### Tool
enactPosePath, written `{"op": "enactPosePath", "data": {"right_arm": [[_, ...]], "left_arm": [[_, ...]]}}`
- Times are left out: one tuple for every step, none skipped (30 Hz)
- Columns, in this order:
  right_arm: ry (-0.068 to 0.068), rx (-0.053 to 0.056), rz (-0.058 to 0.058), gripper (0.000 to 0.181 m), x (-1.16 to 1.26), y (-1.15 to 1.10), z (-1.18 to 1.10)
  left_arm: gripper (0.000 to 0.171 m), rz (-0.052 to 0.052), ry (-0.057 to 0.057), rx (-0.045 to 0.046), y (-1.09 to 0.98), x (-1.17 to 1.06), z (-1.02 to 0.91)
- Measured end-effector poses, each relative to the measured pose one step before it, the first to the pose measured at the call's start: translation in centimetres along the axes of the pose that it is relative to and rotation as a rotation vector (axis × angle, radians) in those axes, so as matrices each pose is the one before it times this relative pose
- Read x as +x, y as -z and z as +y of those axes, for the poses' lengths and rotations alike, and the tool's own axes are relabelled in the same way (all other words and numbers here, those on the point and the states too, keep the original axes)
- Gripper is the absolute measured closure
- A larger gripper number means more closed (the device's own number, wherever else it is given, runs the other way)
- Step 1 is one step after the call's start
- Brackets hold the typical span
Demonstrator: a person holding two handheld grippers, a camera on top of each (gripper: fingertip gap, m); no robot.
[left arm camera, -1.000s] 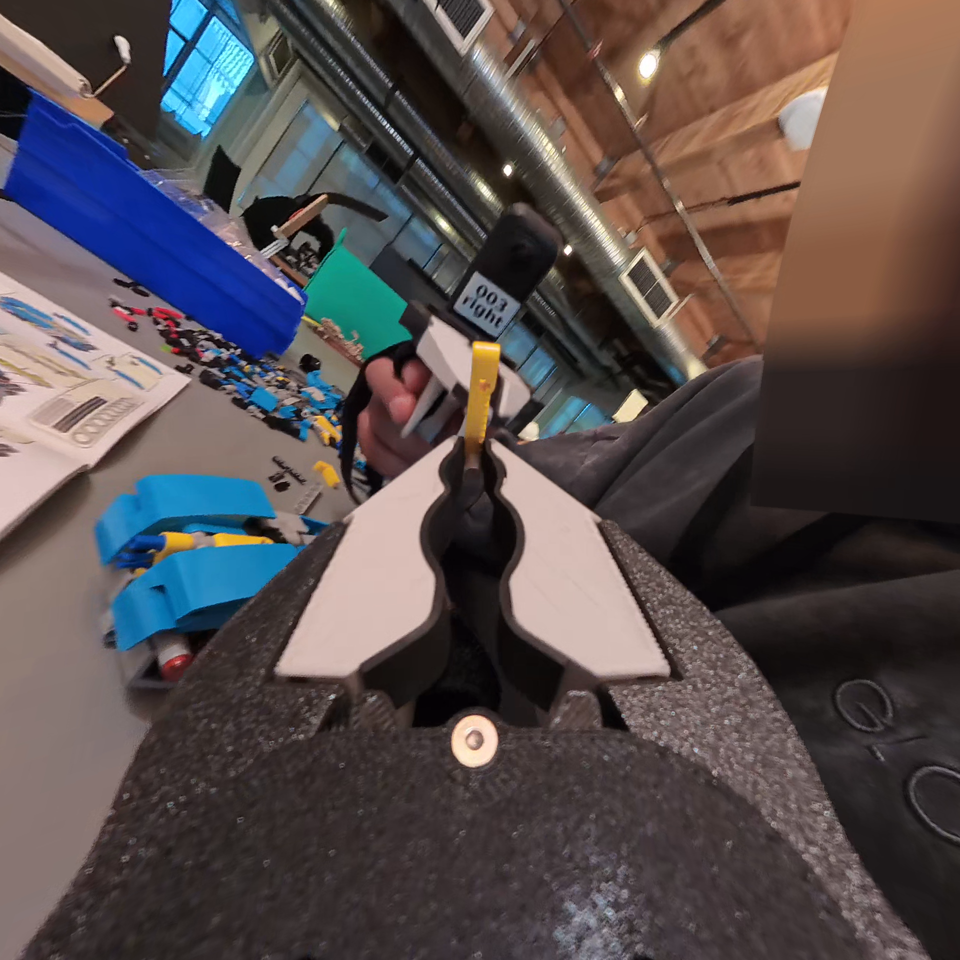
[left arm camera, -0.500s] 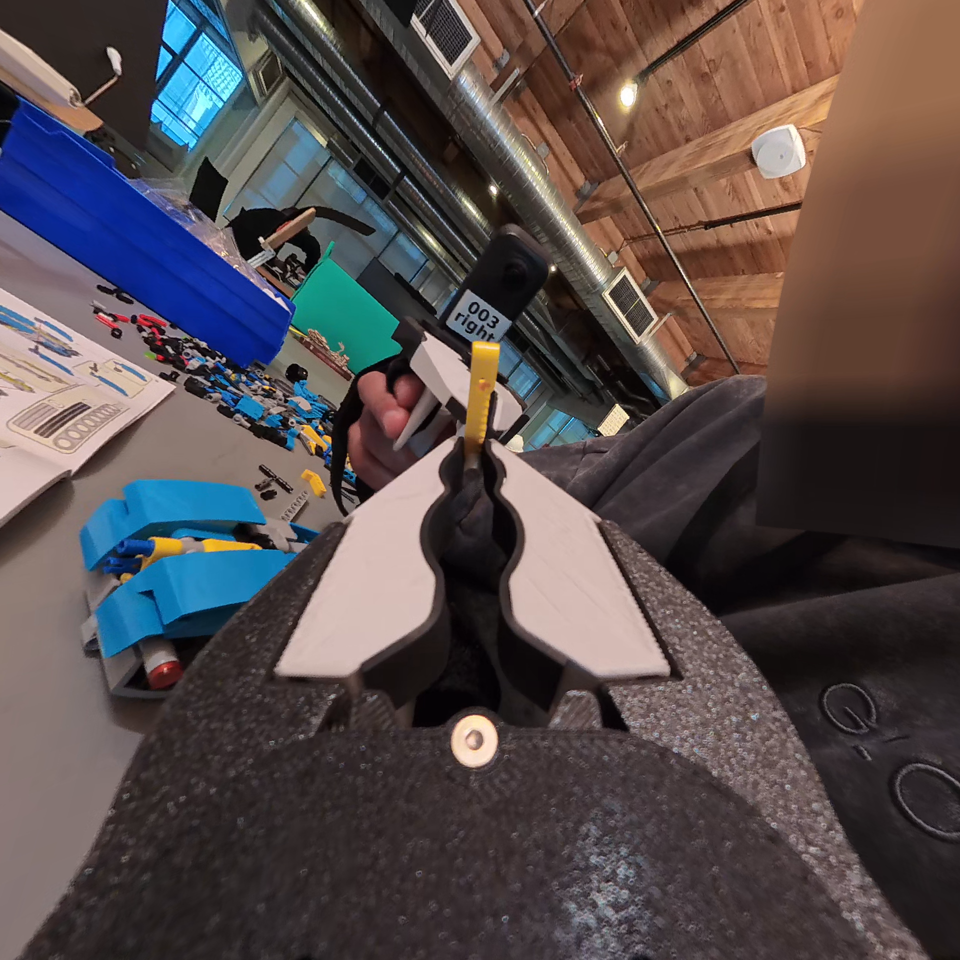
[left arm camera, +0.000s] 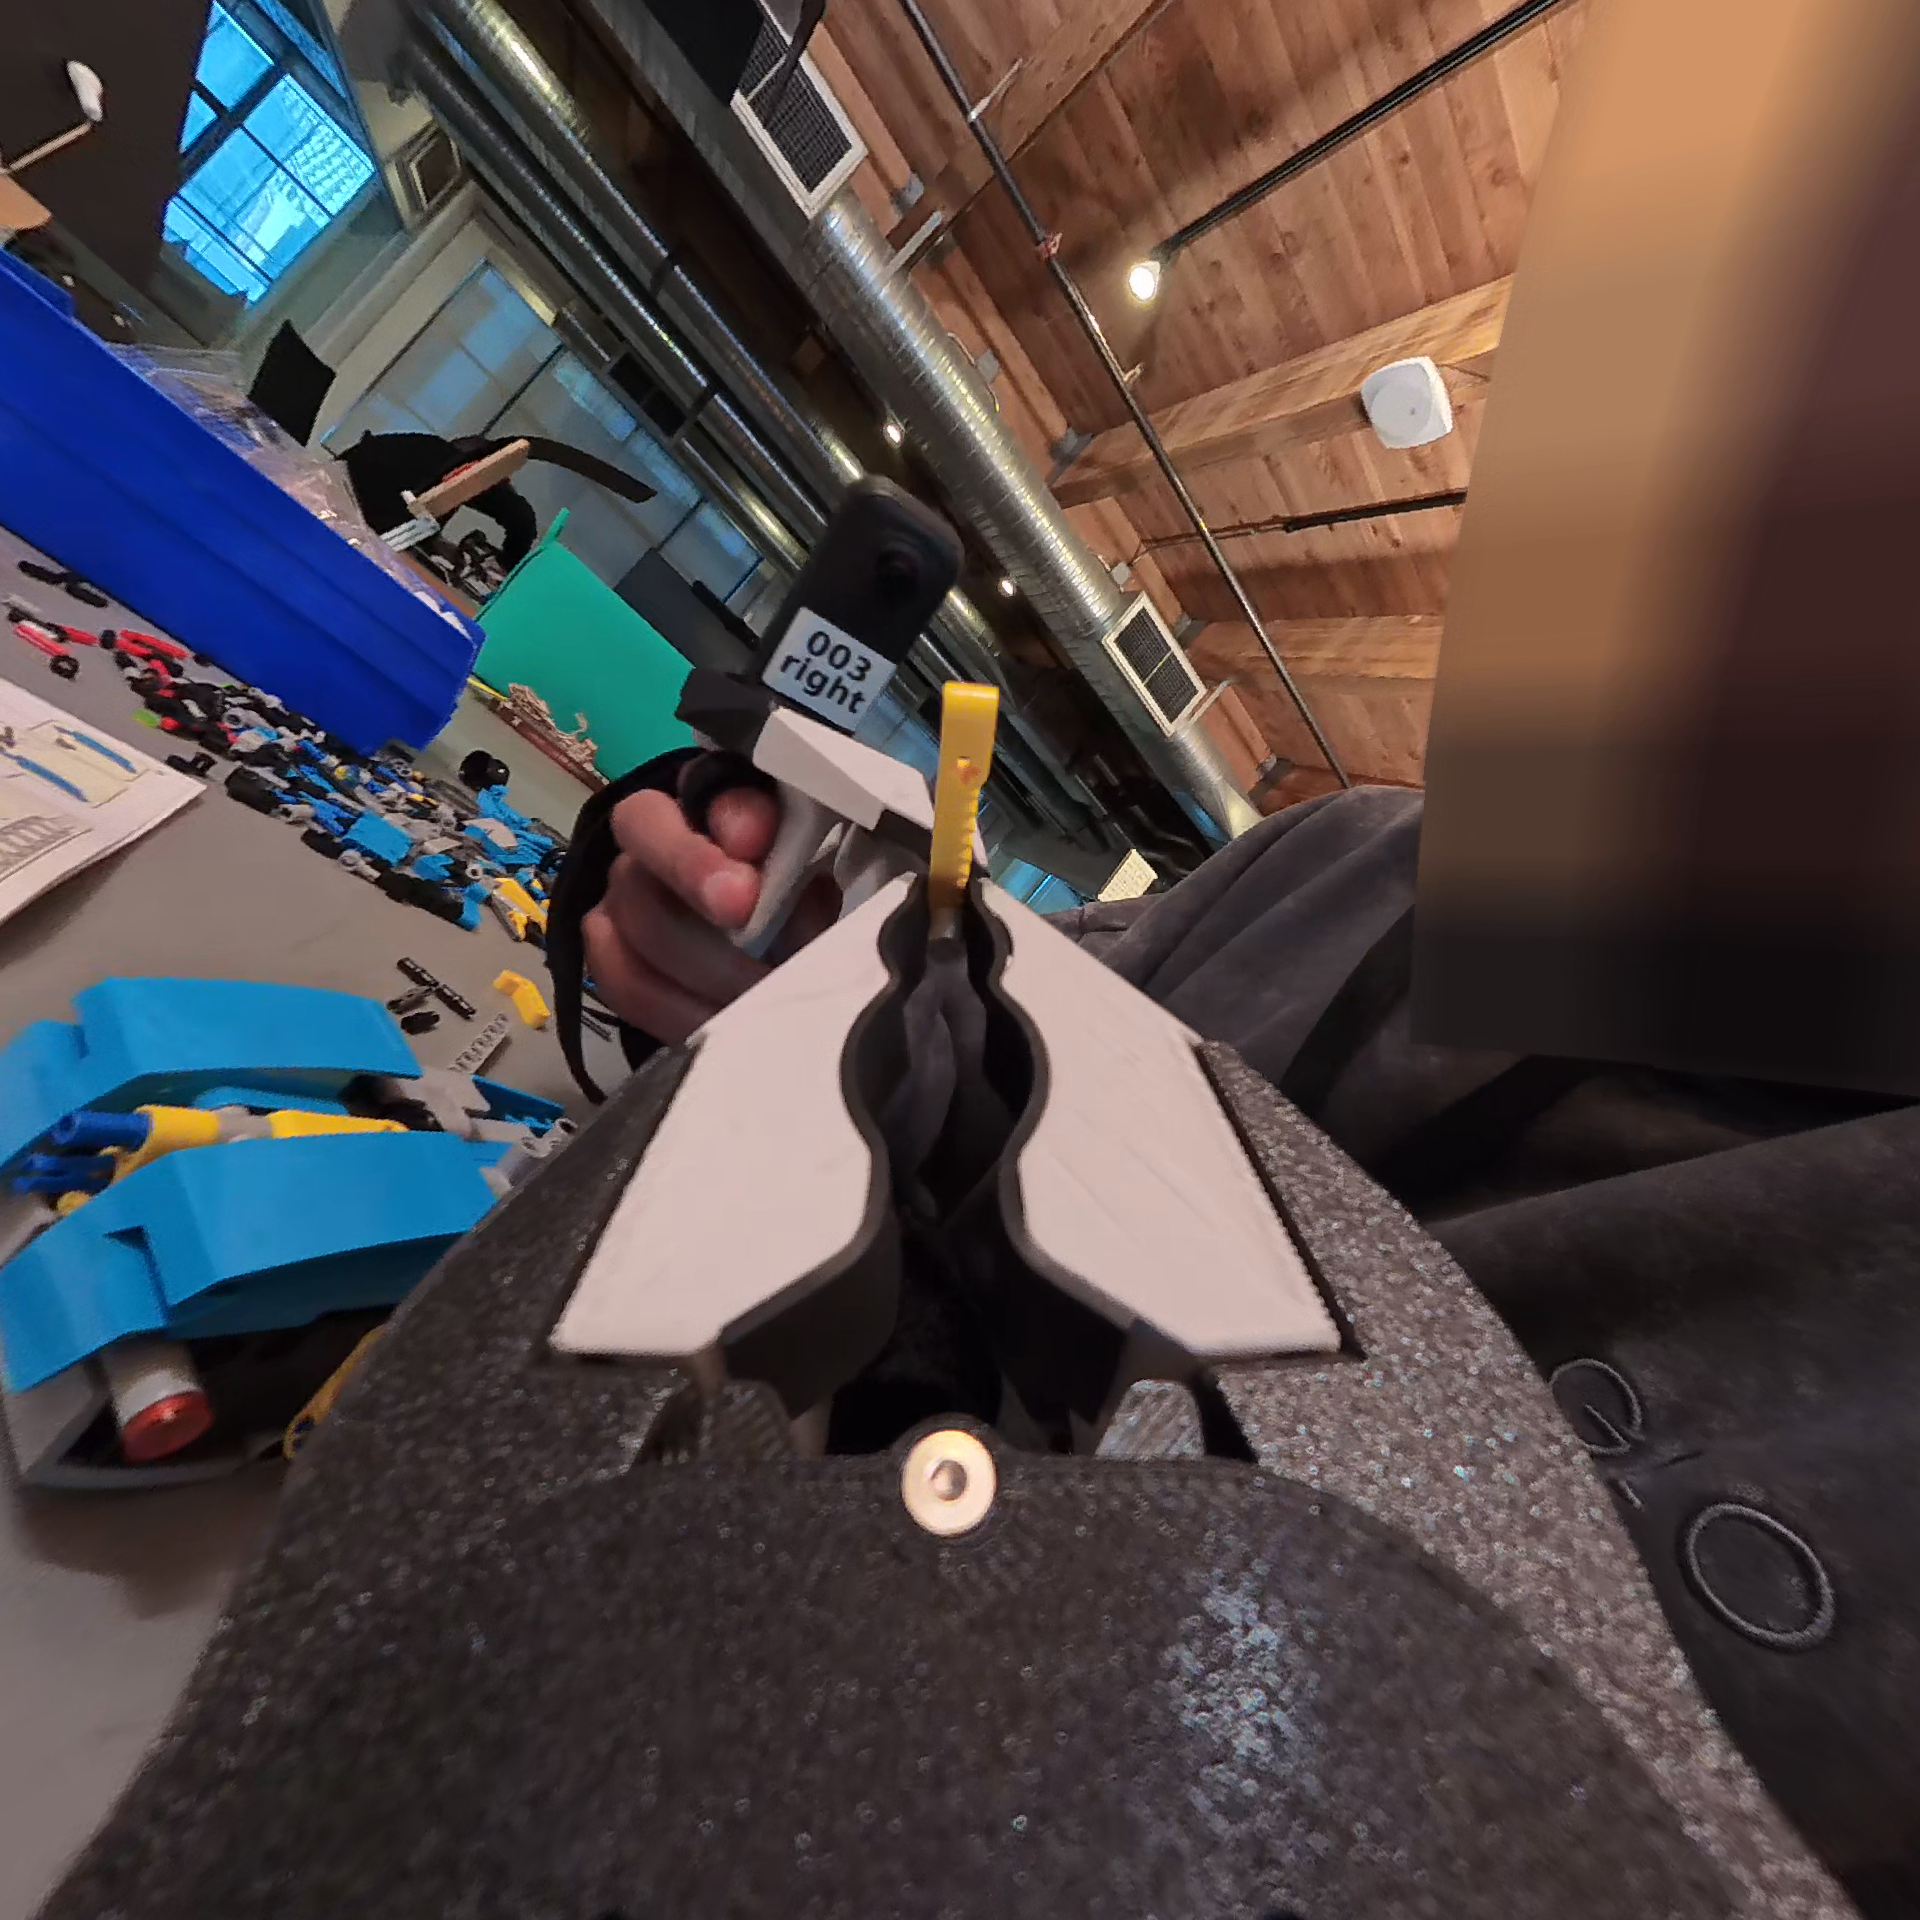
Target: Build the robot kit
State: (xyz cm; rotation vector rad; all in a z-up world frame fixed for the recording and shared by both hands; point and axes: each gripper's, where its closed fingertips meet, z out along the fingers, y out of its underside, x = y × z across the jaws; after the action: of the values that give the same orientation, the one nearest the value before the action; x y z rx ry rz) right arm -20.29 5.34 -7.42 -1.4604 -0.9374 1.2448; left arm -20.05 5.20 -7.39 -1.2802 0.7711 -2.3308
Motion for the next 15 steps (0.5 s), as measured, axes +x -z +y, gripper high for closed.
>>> {"op": "enactPosePath", "data": {"right_arm": [[-0.0195,0.0028,-0.0054,0.175,0.032,0.018,-0.019],[-0.0094,0.0086,0.0018,0.175,0.083,0.013,-0.029],[-0.0141,0.0076,-0.0046,0.175,-0.01,0.015,-0.026],[-0.0104,0.0039,-0.0022,0.175,-0.002,0.008,-0.023],[0.0007,0.0019,0.006,0.175,0.015,-0.025,-0.088],[0.0073,0.0003,0.0034,0.175,-0.082,-0.05,-0.147],[0.0063,0.0031,0.0019,0.175,-0.137,-0.074,-0.17],[0.013,0.0039,0.0085,0.176,-0.052,-0.074,-0.125],[0.0124,-0.0106,0.0122,0.176,0.047,-0.097,0.135],[0.0008,-0.0076,0.0079,0.175,0.104,0.025,0.088],[-0.0063,0.0034,0.0047,0.175,0.064,-0.001,-0.027],[-0.0038,0.0035,-0.0031,0.175,-0.037,0.0,-0.026],[-0.0039,-0.0022,-0.0063,0.175,-0.019,0.056,0.035],[-0.0071,-0.0044,0.0024,0.175,0.152,0.038,0.088],[-0.0078,-0.0001,0.0086,0.175,0.229,-0.01,0.059]], "left_arm": [[0.166,-0.0025,-0.0002,0.00819,-0.012,-0.027,-0.055],[0.166,-0.0005,0.0046,0.01109,-0.015,-0.027,-0.059],[0.166,0.0061,0.0136,0.01001,-0.017,0.013,-0.032],[0.166,0.01,0.0196,0.01339,-0.005,0.021,-0.052],[0.166,0.015,0.0244,0.01706,-0.011,0.05,-0.086],[0.166,0.0214,0.024,0.01565,-0.031,0.158,-0.067],[0.166,0.0203,0.0169,0.01485,-0.049,0.188,-0.078],[0.166,0.0092,0.0089,0.00814,-0.058,0.055,0.003],[0.166,0.0,0.0003,0.008,-0.014,-0.028,-0.038],[0.166,-0.0047,-0.0038,0.0055,0.013,-0.058,-0.069],[0.166,-0.0051,-0.0085,0.00008,0.002,-0.02,-0.035],[0.166,-0.0063,-0.014,-0.00522,-0.018,0.019,0.029],[0.166,-0.0133,-0.0168,-0.0081,-0.008,-0.066,0.043],[0.166,-0.0182,-0.0152,-0.00523,0.05,-0.16,-0.008],[0.166,-0.0173,-0.0091,-0.00178,0.103,-0.209,-0.107]]}}
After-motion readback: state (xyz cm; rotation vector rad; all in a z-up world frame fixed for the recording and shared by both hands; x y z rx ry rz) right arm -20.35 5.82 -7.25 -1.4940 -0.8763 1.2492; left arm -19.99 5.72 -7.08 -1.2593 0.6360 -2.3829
